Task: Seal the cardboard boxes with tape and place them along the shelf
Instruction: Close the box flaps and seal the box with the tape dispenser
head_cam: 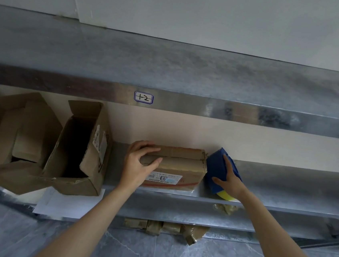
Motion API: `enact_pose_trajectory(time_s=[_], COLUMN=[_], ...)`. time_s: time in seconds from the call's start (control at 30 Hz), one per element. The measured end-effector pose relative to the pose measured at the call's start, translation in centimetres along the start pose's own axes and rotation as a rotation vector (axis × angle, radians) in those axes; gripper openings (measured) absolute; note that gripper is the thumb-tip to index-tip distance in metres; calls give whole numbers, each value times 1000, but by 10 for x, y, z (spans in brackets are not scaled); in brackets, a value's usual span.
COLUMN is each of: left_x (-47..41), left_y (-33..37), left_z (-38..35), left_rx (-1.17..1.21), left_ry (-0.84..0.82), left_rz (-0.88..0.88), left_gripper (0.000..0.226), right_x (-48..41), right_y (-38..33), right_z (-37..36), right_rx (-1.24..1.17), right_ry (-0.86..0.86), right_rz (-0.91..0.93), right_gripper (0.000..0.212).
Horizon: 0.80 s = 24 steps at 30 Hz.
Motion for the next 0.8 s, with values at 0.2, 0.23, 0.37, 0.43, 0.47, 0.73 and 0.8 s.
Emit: enact_pose_trajectory(time_s=[0.2,0.23,0.37,0.43,0.47,0.73,0.8], left_x=[0,0,-1,-1,-1,2,3], left_y=[0,0,2,3,3,4,4], left_z=[0,0,2,2,3,6,6], left_rx=[11,15,18,20,23,33,38], left_ry=[-5,-7,-13,-13,-13,-54,-66], left_rz=[7,10,9,5,5,33,48], left_gripper=[25,24,24,25,25,25,25], right_x=[3,4,14,22,26,67,73], right_y=[0,0,-7,-14,-18,-82,-100], right_z=[0,1,2,8,14,60,61], right_rx=[127,139,169,147,144,255,252], right_ry=[37,41,-8,19,60,390,395], right_rz=[21,17,15,19,23,275,340], right_gripper=[105,106,103,95,89,36,31])
Point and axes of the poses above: each hand's wrist, its own x-axis away from the middle knuckle, its own z-axis out of the back of the hand, y = z × x, the point moved 2 cm from there along -x, towards the middle knuckle, and after that the axes turned 3 degrees about y, right-handed, at the moved point
